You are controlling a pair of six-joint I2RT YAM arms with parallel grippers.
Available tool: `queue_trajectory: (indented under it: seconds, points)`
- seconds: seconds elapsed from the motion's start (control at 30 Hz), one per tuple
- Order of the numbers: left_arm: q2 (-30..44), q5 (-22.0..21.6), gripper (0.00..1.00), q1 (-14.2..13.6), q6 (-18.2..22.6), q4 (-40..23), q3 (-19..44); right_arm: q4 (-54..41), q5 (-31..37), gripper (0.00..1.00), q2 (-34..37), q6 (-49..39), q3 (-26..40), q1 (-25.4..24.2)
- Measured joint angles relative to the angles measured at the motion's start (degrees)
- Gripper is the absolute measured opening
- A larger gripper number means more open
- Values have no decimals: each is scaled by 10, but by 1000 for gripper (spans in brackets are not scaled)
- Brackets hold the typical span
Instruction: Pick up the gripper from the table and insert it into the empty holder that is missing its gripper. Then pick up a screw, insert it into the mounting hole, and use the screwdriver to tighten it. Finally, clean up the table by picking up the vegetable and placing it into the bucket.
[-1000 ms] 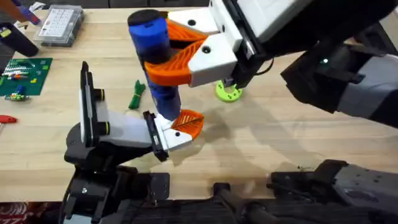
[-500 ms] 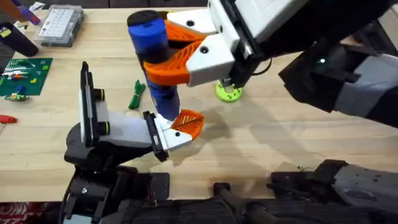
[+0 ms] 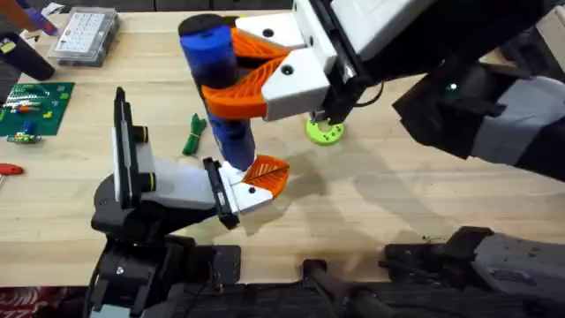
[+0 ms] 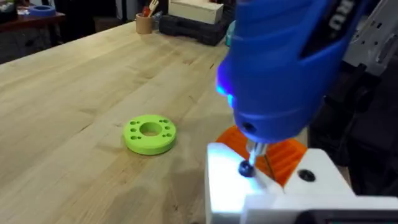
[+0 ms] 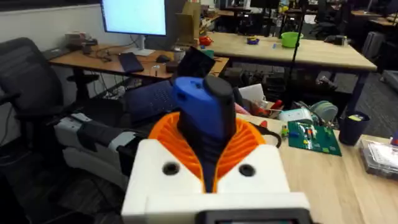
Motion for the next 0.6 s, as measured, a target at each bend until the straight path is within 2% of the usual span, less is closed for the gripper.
queue_trajectory:
  seconds: [0.6]
  points:
    - [0, 0, 14, 0, 0, 0, 0, -6, 1, 47, 0, 0, 0, 1]
